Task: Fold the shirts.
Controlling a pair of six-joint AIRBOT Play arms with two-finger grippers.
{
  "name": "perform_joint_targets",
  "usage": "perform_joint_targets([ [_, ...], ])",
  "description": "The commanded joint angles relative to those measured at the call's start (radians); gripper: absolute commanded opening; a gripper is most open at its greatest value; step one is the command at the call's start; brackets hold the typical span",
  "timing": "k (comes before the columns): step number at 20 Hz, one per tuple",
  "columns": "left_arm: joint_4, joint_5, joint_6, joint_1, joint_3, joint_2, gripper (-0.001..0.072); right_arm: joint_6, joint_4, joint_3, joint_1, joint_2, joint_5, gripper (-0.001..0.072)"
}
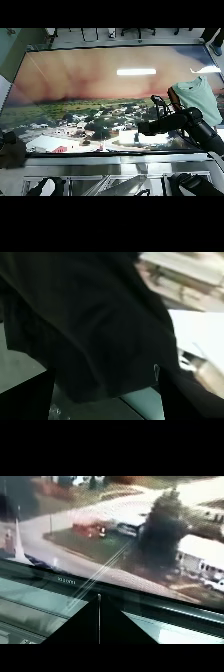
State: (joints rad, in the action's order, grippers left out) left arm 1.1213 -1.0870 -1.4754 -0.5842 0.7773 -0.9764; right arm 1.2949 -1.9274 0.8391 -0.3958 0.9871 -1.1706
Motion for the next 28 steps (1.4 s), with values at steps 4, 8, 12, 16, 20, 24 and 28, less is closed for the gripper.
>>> perform_joint_targets([
  [4,0.004,0.148,-0.013,-0.257,-0.029,-0.280,0.0696,0.000,0.000,0.000,-0.001,-0.001,0.000,0.0026],
  [8,0.011,0.177,-0.012,-0.289,-0.021,-0.372,0.0341,0.000,-0.010,0.000,-0.001,-0.001,0.000,0.0026],
  [12,0.111,0.077,-0.020,-0.197,0.108,-0.328,0.0013,0.000,-0.016,0.000,-0.001,-0.001,0.000,0.0025],
  [16,0.346,-0.022,-0.080,0.054,0.336,-0.140,0.0013,0.000,-0.016,0.000,-0.001,-0.001,-0.003,0.0025],
  [20,0.534,-0.058,-0.078,0.464,0.459,0.027,0.0013,0.002,-0.014,0.000,0.000,-0.002,-0.003,0.0025],
  [24,0.555,-0.053,0.008,0.884,0.404,0.041,0.0014,0.050,-0.011,0.018,0.002,-0.004,-0.014,0.0025],
  [28,0.556,0.029,0.077,1.148,0.276,-0.098,0.0013,0.061,0.039,0.080,0.002,-0.003,-0.060,0.0027],
])
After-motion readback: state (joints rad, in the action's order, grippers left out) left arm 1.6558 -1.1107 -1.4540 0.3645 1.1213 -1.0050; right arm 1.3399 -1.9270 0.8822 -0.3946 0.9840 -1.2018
